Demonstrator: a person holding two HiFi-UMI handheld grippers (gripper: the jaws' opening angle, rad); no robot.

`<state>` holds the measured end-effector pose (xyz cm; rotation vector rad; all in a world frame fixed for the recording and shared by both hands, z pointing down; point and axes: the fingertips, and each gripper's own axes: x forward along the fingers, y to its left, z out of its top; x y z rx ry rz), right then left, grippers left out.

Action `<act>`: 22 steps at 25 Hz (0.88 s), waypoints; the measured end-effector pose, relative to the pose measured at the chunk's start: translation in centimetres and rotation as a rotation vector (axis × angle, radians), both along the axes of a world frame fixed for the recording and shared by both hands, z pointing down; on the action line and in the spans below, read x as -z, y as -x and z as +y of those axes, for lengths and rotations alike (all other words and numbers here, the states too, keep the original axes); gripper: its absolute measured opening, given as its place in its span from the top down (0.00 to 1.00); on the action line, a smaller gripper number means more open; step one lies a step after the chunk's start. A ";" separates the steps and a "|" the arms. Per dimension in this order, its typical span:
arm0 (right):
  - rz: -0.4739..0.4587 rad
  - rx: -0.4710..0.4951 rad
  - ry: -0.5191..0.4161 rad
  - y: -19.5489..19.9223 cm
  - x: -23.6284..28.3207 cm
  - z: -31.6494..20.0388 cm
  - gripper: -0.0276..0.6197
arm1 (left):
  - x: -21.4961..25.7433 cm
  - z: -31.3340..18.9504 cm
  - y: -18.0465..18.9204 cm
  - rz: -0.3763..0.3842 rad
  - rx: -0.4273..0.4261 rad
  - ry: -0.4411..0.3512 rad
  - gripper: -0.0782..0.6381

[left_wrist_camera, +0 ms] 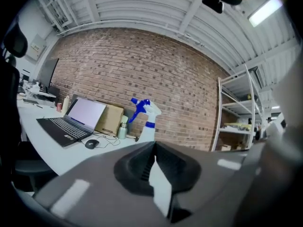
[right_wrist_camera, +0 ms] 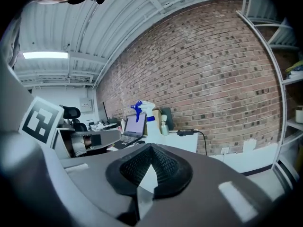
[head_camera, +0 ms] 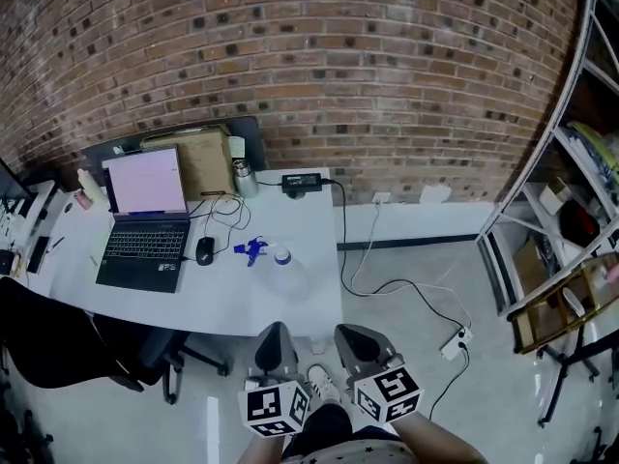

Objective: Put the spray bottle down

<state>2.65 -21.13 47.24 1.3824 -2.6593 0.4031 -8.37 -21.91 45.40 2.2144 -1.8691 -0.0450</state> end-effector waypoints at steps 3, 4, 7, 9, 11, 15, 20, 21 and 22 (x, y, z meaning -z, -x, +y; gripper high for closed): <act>0.001 0.005 -0.022 0.4 0.4 1.5 0.96 | 0.8 2.1 0.3 0.003 0.001 0.009 0.88; 0.001 0.005 -0.026 0.5 0.4 2.0 0.96 | 1.0 2.7 0.4 0.001 0.001 0.010 0.88; 0.000 0.007 -0.032 0.7 0.6 3.3 0.96 | 1.4 4.1 0.5 -0.015 -0.012 0.004 0.88; 0.011 0.013 -0.044 1.0 0.8 4.0 0.96 | 1.6 4.7 0.3 -0.044 -0.023 -0.001 0.88; 0.024 0.019 -0.060 1.3 1.2 4.7 0.96 | 1.6 5.1 0.1 -0.067 -0.030 -0.001 0.88; 0.030 0.020 -0.080 1.5 1.9 5.4 0.96 | 1.4 5.5 -0.2 -0.066 -0.036 0.032 0.88; 0.034 0.018 -0.094 1.8 2.5 5.8 0.96 | 2.3 5.9 -0.1 -0.068 -0.043 0.020 0.88; 0.034 0.017 -0.095 1.9 2.5 5.9 0.96 | 2.4 6.0 -0.1 -0.070 -0.046 0.016 0.88; 0.034 0.016 -0.095 2.0 2.5 5.9 0.96 | 2.5 6.0 -0.1 -0.074 -0.048 0.014 0.88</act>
